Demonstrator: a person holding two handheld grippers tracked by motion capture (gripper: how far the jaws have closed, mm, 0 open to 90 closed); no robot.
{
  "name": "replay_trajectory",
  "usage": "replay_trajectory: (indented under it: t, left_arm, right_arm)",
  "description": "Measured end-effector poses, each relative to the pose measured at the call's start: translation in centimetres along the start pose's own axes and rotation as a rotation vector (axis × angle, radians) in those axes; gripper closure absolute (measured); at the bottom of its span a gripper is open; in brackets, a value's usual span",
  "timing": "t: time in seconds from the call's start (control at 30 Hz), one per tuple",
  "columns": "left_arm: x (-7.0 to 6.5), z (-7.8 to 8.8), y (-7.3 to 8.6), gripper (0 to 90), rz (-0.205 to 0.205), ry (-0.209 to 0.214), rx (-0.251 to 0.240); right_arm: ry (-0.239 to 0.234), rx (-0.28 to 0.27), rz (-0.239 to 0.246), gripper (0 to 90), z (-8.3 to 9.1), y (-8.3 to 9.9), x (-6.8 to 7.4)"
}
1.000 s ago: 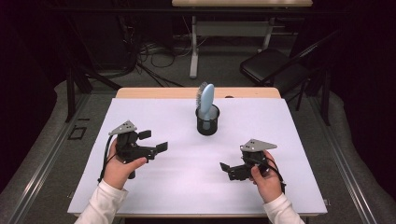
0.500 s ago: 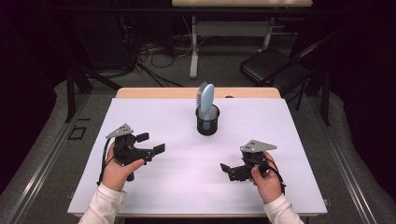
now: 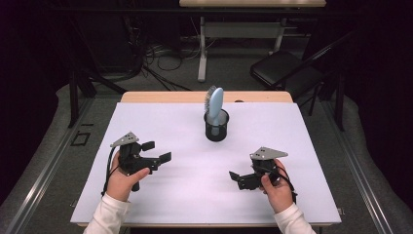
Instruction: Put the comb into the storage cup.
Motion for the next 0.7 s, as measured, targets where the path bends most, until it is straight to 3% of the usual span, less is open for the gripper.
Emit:
replay_trajectory:
  t: [0.5,0.7]
  left_arm:
    - [0.6,0.1,0.9,1.6,0.025,-0.009,0.000]
    - [0.7,0.1,1.2,1.6,0.014,-0.014,0.007]
  right_arm:
    - [-0.001,0.007,-0.001,0.0,-0.2,0.6,-0.1]
    - [0.002,0.009,-0.005,0.0,-0.2,0.8,-0.1]
Point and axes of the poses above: each handheld gripper's, and its own axes: z roughly backward along the jaws, y roughly out of its underside, x roughly to its left, the point moved 1 cm from there along -z, roughly forward along the jaws, and after that the axes turned 12 degrees about -x, right-handed, at the moved point
